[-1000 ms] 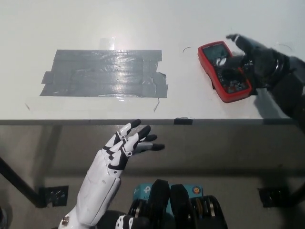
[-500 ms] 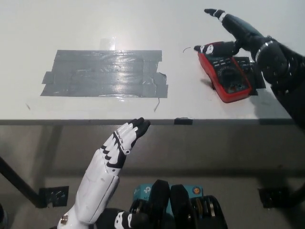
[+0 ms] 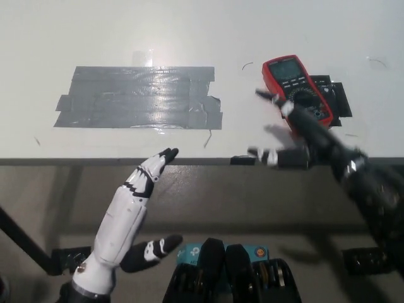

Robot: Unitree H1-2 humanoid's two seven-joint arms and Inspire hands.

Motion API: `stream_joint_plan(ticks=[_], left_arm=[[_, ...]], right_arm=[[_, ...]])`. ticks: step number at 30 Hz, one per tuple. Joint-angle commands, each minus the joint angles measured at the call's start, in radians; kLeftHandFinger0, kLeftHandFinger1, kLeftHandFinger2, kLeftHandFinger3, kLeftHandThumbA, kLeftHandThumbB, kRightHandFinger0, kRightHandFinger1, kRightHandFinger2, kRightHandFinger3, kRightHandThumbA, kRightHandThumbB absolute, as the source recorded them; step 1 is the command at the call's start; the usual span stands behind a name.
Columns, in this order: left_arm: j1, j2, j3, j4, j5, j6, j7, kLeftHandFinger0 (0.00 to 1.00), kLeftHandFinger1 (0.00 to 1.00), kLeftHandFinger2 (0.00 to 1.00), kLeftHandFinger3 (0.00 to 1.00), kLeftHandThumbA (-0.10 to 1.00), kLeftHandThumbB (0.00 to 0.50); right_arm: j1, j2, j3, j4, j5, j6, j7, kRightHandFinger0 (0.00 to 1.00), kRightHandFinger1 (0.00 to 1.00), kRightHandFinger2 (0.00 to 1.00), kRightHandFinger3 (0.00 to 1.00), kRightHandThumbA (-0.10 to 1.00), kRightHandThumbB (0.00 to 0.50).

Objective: The robot first picks the multimeter with right hand and then unfolds the black stand on the back of it using left hand

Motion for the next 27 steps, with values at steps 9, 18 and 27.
stream_joint_plan(ticks=[9, 18, 27], left_arm=[[0.051, 0.012, 0.158, 0.255, -0.313, 0.081, -0.098, 1.0, 1.0, 1.0, 1.0, 1.0, 0.278], [0.073, 0.01, 0.169, 0.244, -0.307, 0.097, -0.13, 1.0, 1.0, 1.0, 1.0, 1.0, 0.251], [0.101, -0.009, 0.183, 0.21, -0.323, 0.106, -0.136, 1.0, 0.33, 0.0, 1.0, 1.0, 0.221]], right_arm=[[0.379, 0.199, -0.22, -0.091, 0.014, -0.31, -0.155, 1.0, 1.0, 1.0, 1.0, 0.7, 0.31], [0.39, 0.241, -0.278, -0.023, 0.014, -0.332, -0.109, 1.0, 1.0, 1.0, 1.0, 0.74, 0.337], [0.415, 0.252, -0.306, -0.029, 0.01, -0.354, -0.097, 1.0, 1.0, 1.0, 1.0, 0.73, 0.351]])
